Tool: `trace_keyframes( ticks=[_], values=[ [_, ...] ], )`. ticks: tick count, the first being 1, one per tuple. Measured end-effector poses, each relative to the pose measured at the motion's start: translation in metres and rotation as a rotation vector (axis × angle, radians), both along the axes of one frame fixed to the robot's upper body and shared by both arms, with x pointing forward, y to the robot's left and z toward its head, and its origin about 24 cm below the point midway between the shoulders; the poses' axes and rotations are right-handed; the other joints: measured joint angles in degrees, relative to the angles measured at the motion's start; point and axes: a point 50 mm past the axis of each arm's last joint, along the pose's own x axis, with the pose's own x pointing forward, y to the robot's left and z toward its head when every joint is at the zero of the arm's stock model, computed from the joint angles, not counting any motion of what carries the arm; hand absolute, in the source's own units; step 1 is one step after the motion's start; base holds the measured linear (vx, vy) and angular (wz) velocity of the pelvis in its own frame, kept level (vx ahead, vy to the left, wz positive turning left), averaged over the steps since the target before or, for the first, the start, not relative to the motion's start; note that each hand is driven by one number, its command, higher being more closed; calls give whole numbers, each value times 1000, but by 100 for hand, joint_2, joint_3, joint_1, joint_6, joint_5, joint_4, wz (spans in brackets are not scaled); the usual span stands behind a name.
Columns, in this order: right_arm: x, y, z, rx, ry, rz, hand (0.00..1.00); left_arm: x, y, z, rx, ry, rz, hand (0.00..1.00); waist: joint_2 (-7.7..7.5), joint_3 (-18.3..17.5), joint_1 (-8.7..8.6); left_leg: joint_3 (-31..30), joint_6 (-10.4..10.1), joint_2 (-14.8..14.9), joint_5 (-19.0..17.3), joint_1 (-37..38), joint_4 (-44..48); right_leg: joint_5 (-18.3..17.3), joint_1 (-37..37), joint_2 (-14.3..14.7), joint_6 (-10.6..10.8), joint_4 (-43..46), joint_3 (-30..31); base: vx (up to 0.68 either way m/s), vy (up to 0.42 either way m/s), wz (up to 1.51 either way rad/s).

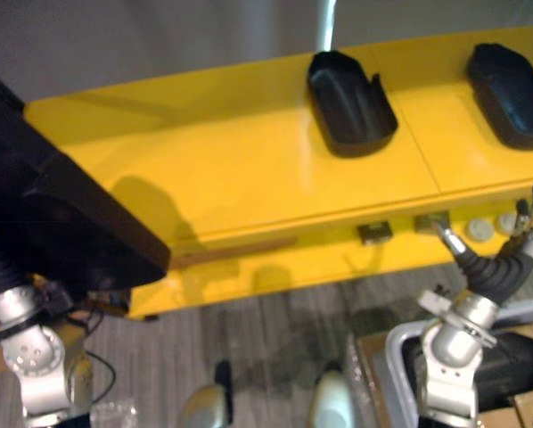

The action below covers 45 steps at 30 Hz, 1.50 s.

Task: Walk over and take plastic housings, then place them on the shelf

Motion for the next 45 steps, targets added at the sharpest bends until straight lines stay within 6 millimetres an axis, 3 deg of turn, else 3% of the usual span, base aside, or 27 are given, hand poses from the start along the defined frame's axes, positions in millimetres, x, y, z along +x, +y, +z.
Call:
trace_keyframes(
  ticks=[3,5,7,10,13,18,20,26,45],
  values=[
    [-3,0,-6,2,37,33,0,27,0,3,50,83,-18,100,0,-3,-250,191,41,-9,-25,149,-78,92,145,8,46,-187,130,-28,46,-28],
    [-3,0,-7,-11,54,49,0,42,7,6,85,138,18,100,1,-3,-346,373,54,-28,-34,244,-131,140,125,17,84,-237,293,-7,43,-34],
    [-4,-1,-9,-26,83,73,0,60,15,8,91,206,54,100,3,-4,-554,511,55,-74,-33,342,-206,166,116,0,111,-269,431,23,45,-26],
    [-2,-4,-9,-51,112,107,0,77,21,13,112,271,79,100,15,0,-654,717,72,-121,-15,323,-265,221,-80,8,137,-279,636,32,34,-29],
    [1,-5,-12,-49,145,161,0,95,26,10,116,378,104,100,31,3,-878,770,74,-150,-13,382,-320,227,-83,-4,140,-282,686,69,21,-11],
    [4,5,-18,-59,209,270,0,123,38,10,62,546,133,100,163,104,-1068,1039,82,-226,-1,551,-482,243,-155,-1,170,-280,942,18,18,-21],
    [7,15,-19,-66,216,336,0,134,52,15,12,626,185,100,229,312,-1232,1101,100,-247,11,609,-539,246,-164,0,176,-280,992,-14,5,-14],
    [4,29,-10,-101,205,409,0,135,85,10,-141,764,279,100,243,568,-1384,1361,102,-278,11,513,-530,265,-461,47,211,-204,1262,-14,-4,-17],
    [3,48,-7,-44,218,537,0,125,110,8,-370,872,397,100,356,830,-1397,1695,166,-289,-32,418,-304,234,-691,46,247,-5,1432,0,-5,-4]
  ],
)
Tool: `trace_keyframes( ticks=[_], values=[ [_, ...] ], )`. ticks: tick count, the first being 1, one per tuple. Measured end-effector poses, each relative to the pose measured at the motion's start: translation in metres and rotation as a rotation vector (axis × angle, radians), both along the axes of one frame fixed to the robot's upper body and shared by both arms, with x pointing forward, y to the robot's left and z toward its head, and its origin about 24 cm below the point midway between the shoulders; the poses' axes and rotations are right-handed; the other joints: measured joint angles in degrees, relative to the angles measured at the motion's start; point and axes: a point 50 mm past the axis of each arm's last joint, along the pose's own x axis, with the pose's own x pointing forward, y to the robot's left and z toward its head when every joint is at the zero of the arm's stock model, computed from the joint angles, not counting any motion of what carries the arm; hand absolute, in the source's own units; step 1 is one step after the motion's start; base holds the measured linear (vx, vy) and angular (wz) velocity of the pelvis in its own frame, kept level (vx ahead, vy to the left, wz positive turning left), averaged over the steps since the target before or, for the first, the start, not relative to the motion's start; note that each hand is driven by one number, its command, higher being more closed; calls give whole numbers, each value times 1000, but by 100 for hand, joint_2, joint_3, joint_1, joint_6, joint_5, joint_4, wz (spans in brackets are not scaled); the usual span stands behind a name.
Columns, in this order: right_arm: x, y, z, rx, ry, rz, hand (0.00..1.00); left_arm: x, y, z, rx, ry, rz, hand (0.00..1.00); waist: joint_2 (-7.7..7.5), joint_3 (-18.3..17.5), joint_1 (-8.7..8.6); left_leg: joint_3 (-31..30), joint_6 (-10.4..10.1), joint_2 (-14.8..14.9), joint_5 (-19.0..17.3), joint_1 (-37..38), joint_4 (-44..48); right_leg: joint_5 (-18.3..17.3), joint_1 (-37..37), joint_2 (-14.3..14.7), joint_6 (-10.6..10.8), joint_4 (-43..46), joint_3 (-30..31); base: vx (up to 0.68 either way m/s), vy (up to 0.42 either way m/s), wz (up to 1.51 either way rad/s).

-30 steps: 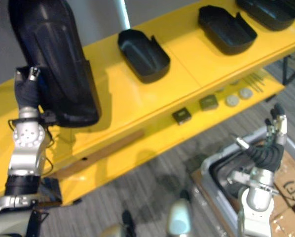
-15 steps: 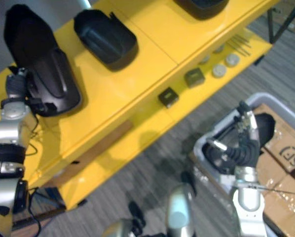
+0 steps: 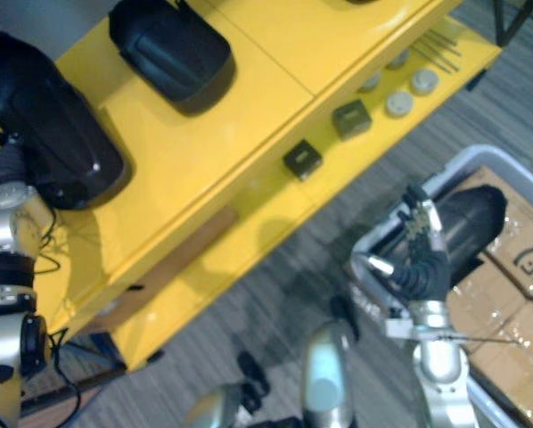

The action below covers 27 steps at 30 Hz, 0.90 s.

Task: Walk over and take plastic housings, then place them on the shelf

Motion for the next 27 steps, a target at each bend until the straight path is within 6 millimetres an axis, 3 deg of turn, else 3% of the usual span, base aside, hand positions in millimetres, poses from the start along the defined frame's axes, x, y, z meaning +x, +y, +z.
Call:
trace_keyframes(
  ticks=[8,17,18,27],
  values=[
    [0,-1,1,-9,5,18,0,-3,6,-9,3,76,25,100,1,-1,-3,-3,11,-5,-7,-19,79,-1,0,-15,3,42,9,-23,-6,0],
    [1,4,0,-30,18,62,0,-9,16,-5,46,114,38,100,5,-3,-96,-5,11,-14,-7,-17,77,0,-1,-22,5,38,13,0,0,0],
    [1,4,0,-35,20,65,0,-9,16,-5,44,116,36,0,5,-3,-107,-4,11,-12,-7,-19,77,1,-1,-22,5,35,14,0,0,0],
    [4,4,4,-36,9,84,0,-9,16,-6,37,113,67,0,27,-18,-111,35,49,18,-71,-215,266,35,-156,-21,43,63,98,-3,-3,-1]
  ],
)
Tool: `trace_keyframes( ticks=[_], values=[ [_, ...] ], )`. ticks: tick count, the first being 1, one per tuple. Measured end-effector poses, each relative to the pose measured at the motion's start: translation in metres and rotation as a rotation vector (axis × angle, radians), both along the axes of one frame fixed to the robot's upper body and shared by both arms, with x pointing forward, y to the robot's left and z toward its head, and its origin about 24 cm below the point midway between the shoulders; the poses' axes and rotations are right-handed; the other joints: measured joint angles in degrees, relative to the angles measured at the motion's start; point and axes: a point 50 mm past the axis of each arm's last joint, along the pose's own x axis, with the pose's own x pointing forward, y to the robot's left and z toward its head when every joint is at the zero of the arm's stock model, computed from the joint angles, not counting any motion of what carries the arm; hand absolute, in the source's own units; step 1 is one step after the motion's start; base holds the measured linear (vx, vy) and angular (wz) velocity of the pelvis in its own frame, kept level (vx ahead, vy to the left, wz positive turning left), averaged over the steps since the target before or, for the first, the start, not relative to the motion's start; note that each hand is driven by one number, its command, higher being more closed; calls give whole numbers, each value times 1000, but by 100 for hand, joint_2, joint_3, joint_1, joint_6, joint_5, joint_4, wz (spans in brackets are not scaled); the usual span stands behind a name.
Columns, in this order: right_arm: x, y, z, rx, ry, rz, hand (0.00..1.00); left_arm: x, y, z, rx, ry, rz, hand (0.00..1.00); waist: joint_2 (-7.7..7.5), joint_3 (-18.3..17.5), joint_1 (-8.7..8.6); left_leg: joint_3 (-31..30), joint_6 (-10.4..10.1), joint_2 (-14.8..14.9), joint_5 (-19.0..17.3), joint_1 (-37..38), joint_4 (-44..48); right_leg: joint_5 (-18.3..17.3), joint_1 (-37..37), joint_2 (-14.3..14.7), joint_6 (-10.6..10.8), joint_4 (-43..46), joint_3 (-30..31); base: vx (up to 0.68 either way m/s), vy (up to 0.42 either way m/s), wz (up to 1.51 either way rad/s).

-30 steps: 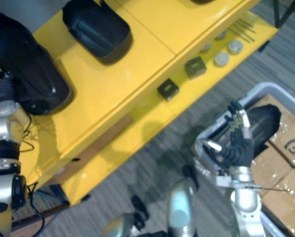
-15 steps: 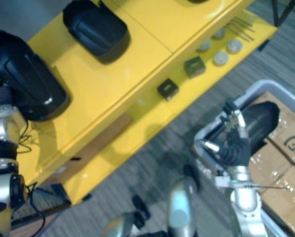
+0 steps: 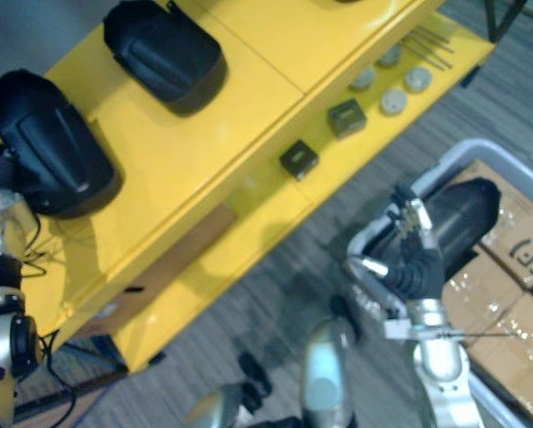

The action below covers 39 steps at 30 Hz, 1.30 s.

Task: Walk over and take plastic housings, then place them on the shelf

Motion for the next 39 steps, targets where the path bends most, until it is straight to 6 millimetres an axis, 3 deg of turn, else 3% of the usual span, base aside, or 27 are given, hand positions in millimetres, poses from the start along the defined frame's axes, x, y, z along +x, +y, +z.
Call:
trace_keyframes(
  ticks=[11,15,21,23,25,27,31,34,36,39],
  values=[
    [0,-1,2,6,-5,5,0,-9,8,6,-19,-86,228,0,-19,-57,21,106,43,123,-301,-294,590,118,1,-23,63,-98,51,-24,0,-2],
    [-2,-2,0,8,-5,2,0,-17,14,16,-3,-184,361,0,-38,-346,23,105,46,138,-314,-354,597,169,4,-25,71,-194,34,9,-1,1],
    [-7,-6,3,9,-94,-3,0,-19,13,62,73,-391,445,0,-83,-516,-7,0,31,133,-328,25,465,174,518,-50,82,-441,-92,9,-1,4],
    [-5,-15,0,3,-103,-41,0,-25,14,93,182,-466,465,0,-86,-675,17,-91,22,133,-303,25,371,197,618,-63,78,-587,-205,-10,-10,21],
    [-3,-22,3,-1,-131,-65,0,-30,15,111,257,-508,474,0,-85,-733,24,-189,12,125,-267,135,291,223,822,-70,68,-693,-317,41,-9,18],
    [4,-23,6,5,-160,-71,0,-31,15,118,291,-532,458,0,-71,-902,66,-236,-1,129,-231,271,176,229,1008,-73,57,-817,-432,80,1,17],
    [19,-22,17,100,-247,-87,0,-30,0,135,394,-624,377,0,-71,-1204,233,-540,-5,94,-116,439,-79,243,1432,-153,38,-1113,-822,83,-5,38],
    [36,-12,17,135,-254,-64,0,-34,-12,138,476,-700,293,0,-73,-1399,514,-835,-14,95,-18,516,-235,262,1732,-185,13,-1327,-1178,65,-16,47],
    [46,-5,17,124,-241,-54,0,-39,-13,127,493,-724,251,0,-64,-1518,688,-961,-16,104,-16,530,-237,265,1869,-187,9,-1421,-1294,57,-11,39],
    [58,4,21,89,-254,-62,0,-59,0,89,490,-705,232,0,-65,-1745,993,-1238,-23,108,-11,549,-276,277,2187,-204,-6,-1591,-1684,48,-10,45]
  ],
)
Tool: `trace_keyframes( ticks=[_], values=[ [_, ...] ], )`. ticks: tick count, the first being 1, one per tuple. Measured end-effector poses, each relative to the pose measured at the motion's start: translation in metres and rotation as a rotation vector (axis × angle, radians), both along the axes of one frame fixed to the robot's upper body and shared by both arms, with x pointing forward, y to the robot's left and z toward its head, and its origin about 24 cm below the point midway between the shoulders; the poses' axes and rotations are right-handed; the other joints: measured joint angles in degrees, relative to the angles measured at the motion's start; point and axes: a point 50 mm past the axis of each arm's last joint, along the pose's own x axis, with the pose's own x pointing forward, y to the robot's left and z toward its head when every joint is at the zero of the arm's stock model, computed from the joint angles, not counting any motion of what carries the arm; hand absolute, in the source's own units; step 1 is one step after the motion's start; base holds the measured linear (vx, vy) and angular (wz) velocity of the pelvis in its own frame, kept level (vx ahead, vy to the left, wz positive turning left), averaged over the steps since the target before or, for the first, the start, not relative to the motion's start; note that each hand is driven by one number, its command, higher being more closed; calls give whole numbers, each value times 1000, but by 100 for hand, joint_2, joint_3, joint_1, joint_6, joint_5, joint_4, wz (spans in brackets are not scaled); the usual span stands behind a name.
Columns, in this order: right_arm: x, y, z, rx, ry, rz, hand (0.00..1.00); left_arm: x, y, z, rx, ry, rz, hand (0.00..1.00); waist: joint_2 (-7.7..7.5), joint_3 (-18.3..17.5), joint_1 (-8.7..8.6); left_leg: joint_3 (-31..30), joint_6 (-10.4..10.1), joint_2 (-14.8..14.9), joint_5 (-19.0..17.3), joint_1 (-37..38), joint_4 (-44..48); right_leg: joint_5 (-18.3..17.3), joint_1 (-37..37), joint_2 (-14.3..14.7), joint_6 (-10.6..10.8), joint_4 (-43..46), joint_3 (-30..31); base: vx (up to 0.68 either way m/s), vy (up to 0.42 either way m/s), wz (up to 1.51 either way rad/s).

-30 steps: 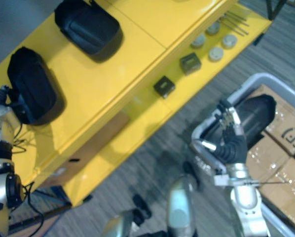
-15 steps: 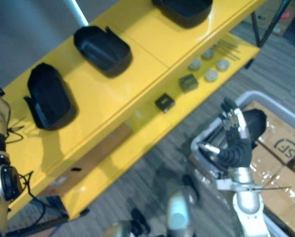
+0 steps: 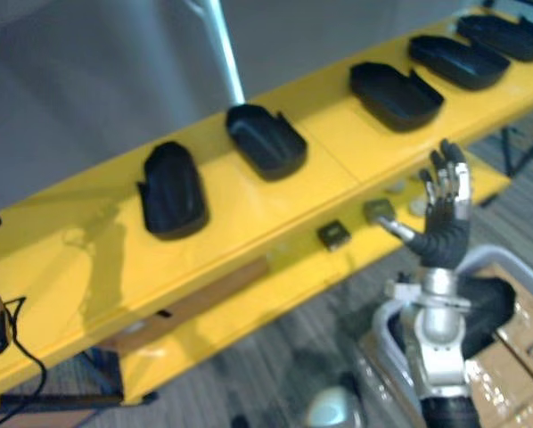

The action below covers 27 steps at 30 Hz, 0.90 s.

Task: Walk over and take plastic housings, then place them on the shelf

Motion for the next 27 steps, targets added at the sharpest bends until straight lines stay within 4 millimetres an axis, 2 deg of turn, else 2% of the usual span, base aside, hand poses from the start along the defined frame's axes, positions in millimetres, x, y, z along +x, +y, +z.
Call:
trace_keyframes(
  ticks=[1,3,4,8,9,11,12,13,14,15,17,18,20,24,27],
  values=[
    [4,1,3,2,-8,-6,0,-10,8,-14,-10,13,13,0,-16,-79,107,-91,-6,-1,11,-17,-20,3,57,-1,-4,-39,-98,58,-17,61],
    [14,1,8,2,-5,-37,0,-38,28,-51,-48,67,70,0,-122,-221,436,-343,-23,-1,29,-36,-30,13,287,0,-18,-194,-382,41,-20,53],
    [16,2,9,2,-1,-40,0,-44,33,-61,-60,83,86,0,-156,-249,506,-401,-30,-3,34,-36,-30,13,357,1,-18,-235,-468,29,-21,43],
    [35,8,9,25,67,-57,0,-89,54,-122,-182,203,171,0,-383,-390,1069,-823,-37,-39,89,-96,-37,29,648,6,-43,-353,-931,1,-27,50],
    [36,9,9,27,68,-57,0,-92,55,-126,-188,210,176,0,-395,-397,1084,-855,-37,-43,97,-123,-34,33,656,6,-49,-364,-970,-31,-8,37],
    [43,14,13,21,75,-59,0,-116,56,-162,-269,273,223,0,-436,-423,1271,-1053,-29,-81,254,-233,-170,68,673,0,-101,-396,-1143,-55,-10,43],
    [44,15,13,24,75,-57,0,-120,56,-167,-282,281,230,0,-435,-422,1288,-1062,-31,-82,276,-231,-197,74,670,1,-111,-397,-1149,-63,-5,27],
    [46,20,15,32,75,-42,0,-132,56,-186,-331,319,254,0,-430,-418,1366,-1087,-31,-89,336,-228,-272,76,667,2,-113,-410,-1180,-60,-9,14],
    [49,25,17,36,82,-24,0,-147,55,-205,-382,344,287,0,-428,-418,1382,-1138,-35,-94,408,-227,-370,75,677,3,-116,-437,-1261,-90,-20,18],
    [50,27,17,38,85,-18,0,-153,53,-215,-410,357,302,0,-425,-416,1390,-1164,-41,-94,442,-229,-414,74,682,9,-118,-446,-1285,-96,-27,16],
    [58,38,15,26,120,38,0,-174,46,-254,-519,443,345,0,-409,-413,1517,-1174,-64,-47,568,-195,-554,59,680,61,-164,-492,-1285,-81,-25,5],
    [60,41,14,20,132,55,0,-177,44,-263,-545,465,346,0,-410,-413,1545,-1183,-84,-22,582,-204,-558,60,678,90,-183,-501,-1287,-76,-34,5],
    [67,60,12,16,170,153,0,-192,33,-294,-639,564,338,0,-417,-415,1593,-1249,-131,59,627,-237,-568,55,678,182,-215,-520,-1314,-68,-43,7],
    [75,87,13,13,193,249,0,-199,4,-333,-741,704,251,0,-414,-385,1715,-1339,-164,166,692,-270,-646,27,628,292,-273,-510,-1410,-40,-36,9],
    [79,107,17,17,207,324,0,-213,-23,-364,-852,812,182,0,-458,-261,1810,-1372,-200,217,717,-342,-607,13,560,341,-294,-444,-1413,0,0,0]
  ],
)
